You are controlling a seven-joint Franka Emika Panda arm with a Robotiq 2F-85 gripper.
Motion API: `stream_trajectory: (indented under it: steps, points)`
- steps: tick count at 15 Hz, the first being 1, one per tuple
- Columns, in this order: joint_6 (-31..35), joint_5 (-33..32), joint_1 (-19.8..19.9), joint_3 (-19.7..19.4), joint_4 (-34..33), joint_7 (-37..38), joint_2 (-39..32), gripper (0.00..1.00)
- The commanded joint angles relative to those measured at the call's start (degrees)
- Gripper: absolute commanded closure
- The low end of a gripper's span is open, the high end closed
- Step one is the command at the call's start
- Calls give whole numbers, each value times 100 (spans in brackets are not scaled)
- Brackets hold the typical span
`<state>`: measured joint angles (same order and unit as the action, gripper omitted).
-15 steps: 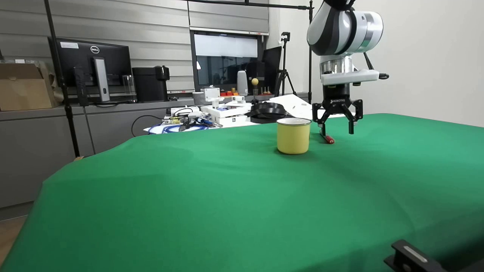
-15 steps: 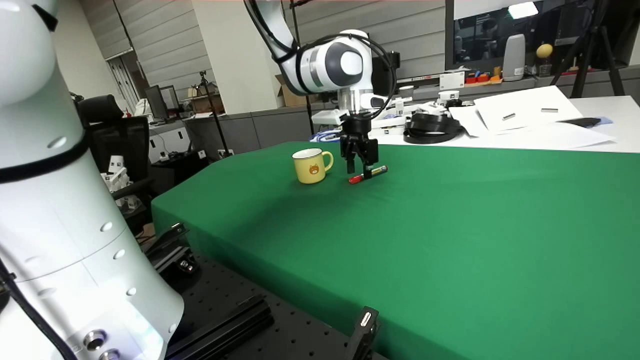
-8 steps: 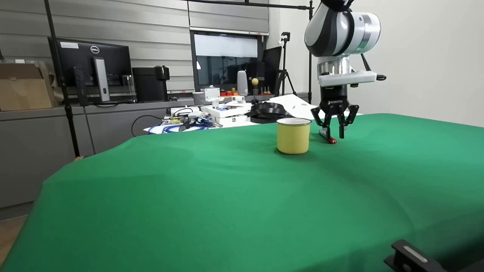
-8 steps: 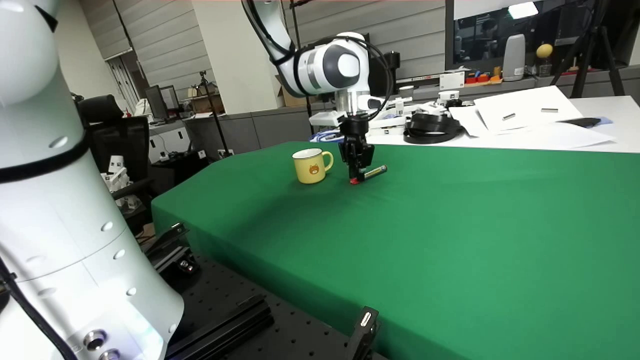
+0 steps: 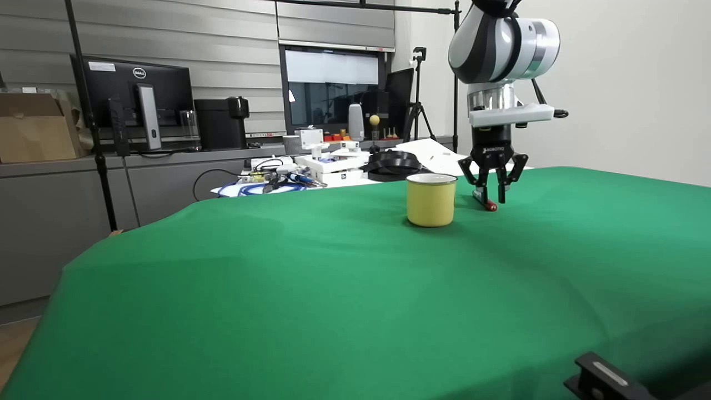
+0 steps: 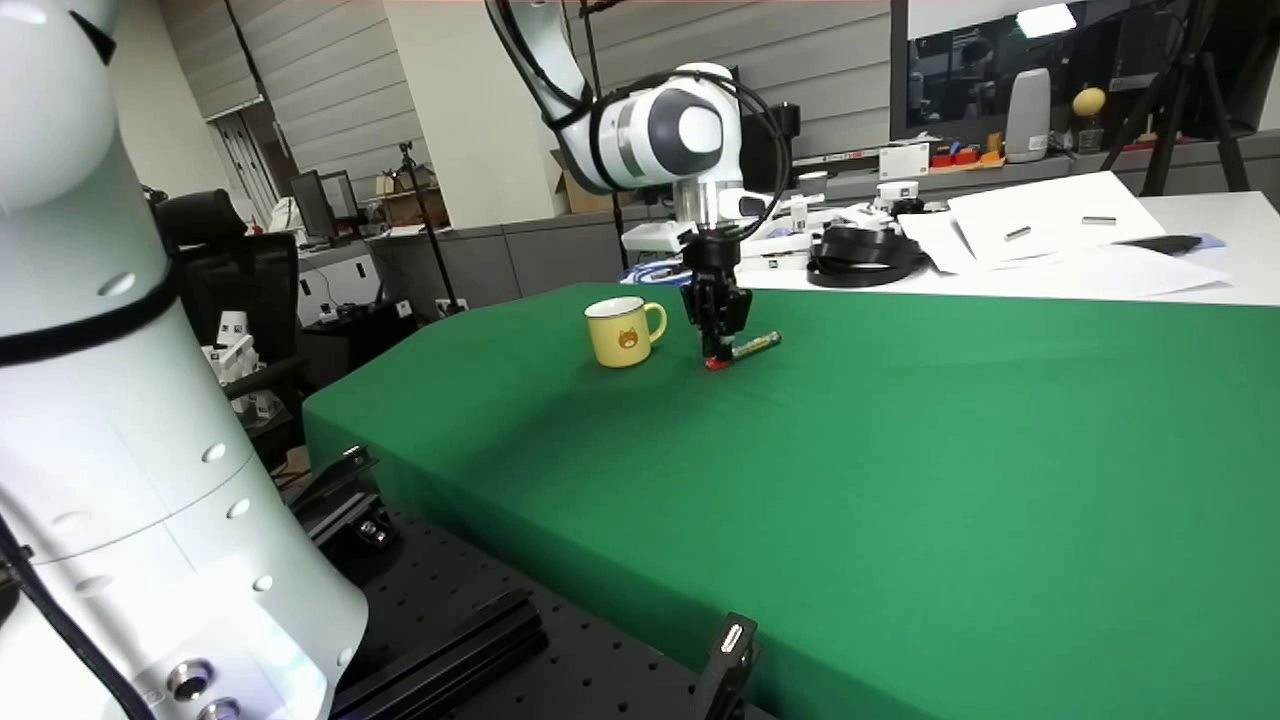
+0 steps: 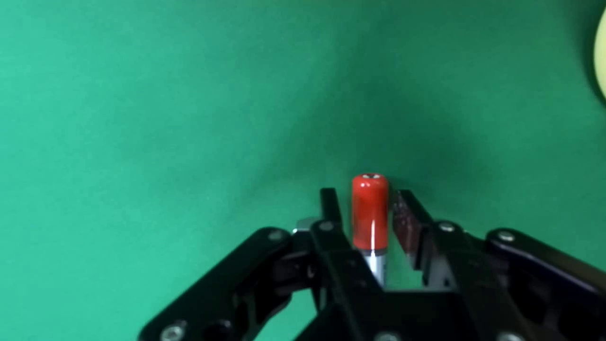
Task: Pick the marker and put it in the cup
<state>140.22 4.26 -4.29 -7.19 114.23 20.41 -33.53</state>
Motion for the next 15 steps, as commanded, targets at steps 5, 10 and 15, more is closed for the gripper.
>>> stream_trajectory:
  steps: [5,10,15]
  points:
    - [19,-107,-32,-30,-59,179,-100,58]
    - [67,-92,-44,-36,-69,206,-103,75]
    - [-29,-125,-93,-115,-153,384,-106,95]
